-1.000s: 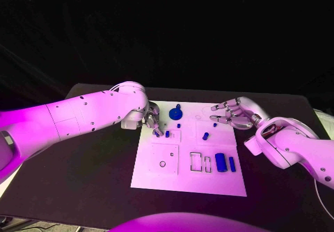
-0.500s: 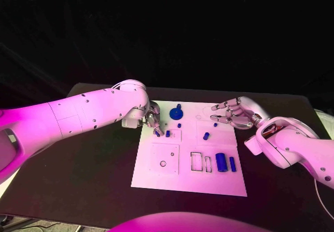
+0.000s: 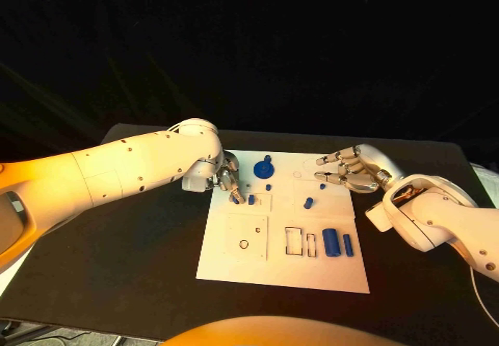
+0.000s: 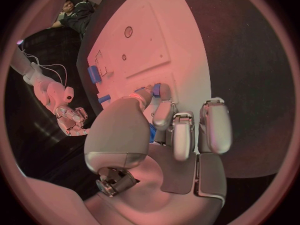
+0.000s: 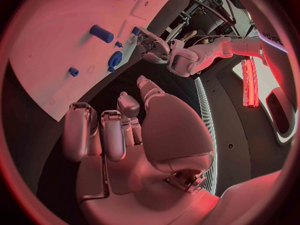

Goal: Assemble the parts on the task board

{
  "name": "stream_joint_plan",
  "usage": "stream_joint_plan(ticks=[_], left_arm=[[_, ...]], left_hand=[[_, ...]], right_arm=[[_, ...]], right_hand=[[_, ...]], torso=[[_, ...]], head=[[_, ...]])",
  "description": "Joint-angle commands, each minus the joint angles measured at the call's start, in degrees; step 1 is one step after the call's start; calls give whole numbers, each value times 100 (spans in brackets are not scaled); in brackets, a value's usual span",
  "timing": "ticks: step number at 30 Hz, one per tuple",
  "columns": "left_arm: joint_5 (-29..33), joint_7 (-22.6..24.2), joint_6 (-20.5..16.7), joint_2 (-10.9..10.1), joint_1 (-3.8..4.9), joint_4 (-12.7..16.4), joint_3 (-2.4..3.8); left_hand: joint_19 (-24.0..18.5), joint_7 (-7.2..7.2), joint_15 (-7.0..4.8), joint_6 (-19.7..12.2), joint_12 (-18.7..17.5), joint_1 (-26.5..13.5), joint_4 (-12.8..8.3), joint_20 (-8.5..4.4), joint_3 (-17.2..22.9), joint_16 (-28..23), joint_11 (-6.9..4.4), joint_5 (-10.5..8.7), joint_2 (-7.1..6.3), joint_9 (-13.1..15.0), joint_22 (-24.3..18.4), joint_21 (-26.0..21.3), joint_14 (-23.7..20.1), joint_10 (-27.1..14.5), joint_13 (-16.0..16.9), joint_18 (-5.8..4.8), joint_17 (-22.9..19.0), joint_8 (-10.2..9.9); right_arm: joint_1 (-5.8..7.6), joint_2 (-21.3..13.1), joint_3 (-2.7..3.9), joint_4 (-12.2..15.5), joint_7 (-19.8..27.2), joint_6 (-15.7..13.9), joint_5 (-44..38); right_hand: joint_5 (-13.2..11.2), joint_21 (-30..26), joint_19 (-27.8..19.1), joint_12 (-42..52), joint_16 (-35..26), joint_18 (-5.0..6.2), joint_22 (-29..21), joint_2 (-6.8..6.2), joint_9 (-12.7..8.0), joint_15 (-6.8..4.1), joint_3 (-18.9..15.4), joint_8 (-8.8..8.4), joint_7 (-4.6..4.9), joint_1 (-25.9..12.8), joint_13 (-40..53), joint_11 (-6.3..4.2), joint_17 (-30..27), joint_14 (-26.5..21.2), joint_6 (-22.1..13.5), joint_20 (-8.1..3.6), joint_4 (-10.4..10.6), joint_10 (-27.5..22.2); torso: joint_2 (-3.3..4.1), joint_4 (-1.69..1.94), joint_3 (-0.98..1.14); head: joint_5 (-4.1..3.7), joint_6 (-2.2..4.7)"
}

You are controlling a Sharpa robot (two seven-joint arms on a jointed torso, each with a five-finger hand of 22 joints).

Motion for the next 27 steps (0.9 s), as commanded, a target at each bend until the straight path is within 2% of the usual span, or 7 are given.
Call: stream_joint_plan(ticks=[1, 6, 8, 9, 17, 27], left_arm=[[-89, -53, 171, 19, -54, 41, -42], [-198, -57, 165, 17, -54, 61, -44], [-227, -58, 147, 20, -55, 66, -45], [-243, -58, 134, 22, -55, 68, -45], [-323, -70, 63, 38, -55, 29, -59], [-346, -120, 192, 117, -55, -134, -124]], left_hand=[[-19, -2, 14, 37, -19, 65, -30, -8, -101, 18, 16, 27, 5, -39, 411, -29, 603, -4, -16, -31, 1505, -71], [-15, 18, 25, 66, -43, 163, -110, 0, -318, 18, 31, 28, 65, -179, 423, -26, 603, -15, -37, -33, 1505, -252], [-15, 19, 26, 69, -44, 167, -112, 0, -327, 18, 32, 28, 69, -185, 423, -26, 603, -15, -37, -33, 1505, -259], [-16, 25, 32, 113, -50, 205, -137, 6, -449, 18, 39, 28, 122, -254, 424, -32, 603, -17, -41, -32, 1505, -341], [-16, 30, 35, 147, -43, 225, -138, 10, -546, 18, 42, 28, 197, -302, 426, -35, 603, -11, -32, -31, 1505, -400], [-23, 47, 44, 191, -16, 132, -61, 17, -799, 18, 57, 28, 243, -357, 415, -57, 603, 2, -1, -26, 1505, -475]], right_arm=[[-4, 7, 0, 1, 6, 79, -20], [-4, 7, 0, 1, 6, 80, -20], [-4, 9, 0, 1, 7, 80, -20], [-4, 10, 0, 1, 8, 80, -20], [-4, 13, -1, 1, 12, 81, -20], [-4, 13, -2, 23, 13, 85, -20]], right_hand=[[37, -35, -27, 3, -29, -13, -8, 55, 5, -20, -44, 19, 3, 7, 5, -32, 544, 385, 43, 0, 4, -19], [37, -35, -27, 3, -29, -13, -8, 55, 5, -20, -44, 19, 3, 7, 5, -32, 544, 385, 43, 0, 4, -19], [37, -35, -27, 3, -29, -13, -8, 55, 5, -20, -44, 19, 3, 7, 5, -32, 544, 385, 43, 0, 4, -19], [37, -35, -27, 3, -29, -13, -8, 55, 5, -20, -44, 19, 3, 7, 5, -32, 544, 385, 43, 0, 4, -19], [37, -35, -27, 3, -29, -13, -8, 55, 5, -20, -44, 19, 3, 7, 5, -32, 544, 385, 43, 0, 4, -19], [37, -35, -27, 3, -29, -13, -8, 55, 5, -20, -44, 19, 3, 7, 5, -32, 544, 385, 43, 0, 4, -19]], torso=[[4, -7, -3], [6, -3, 0], [7, 0, -1], [7, 0, -2], [6, -6, 1], [3, -4, 3]], head=[[5, 1], [4, -6], [4, -5], [5, -4], [12, -10], [20, -20]])
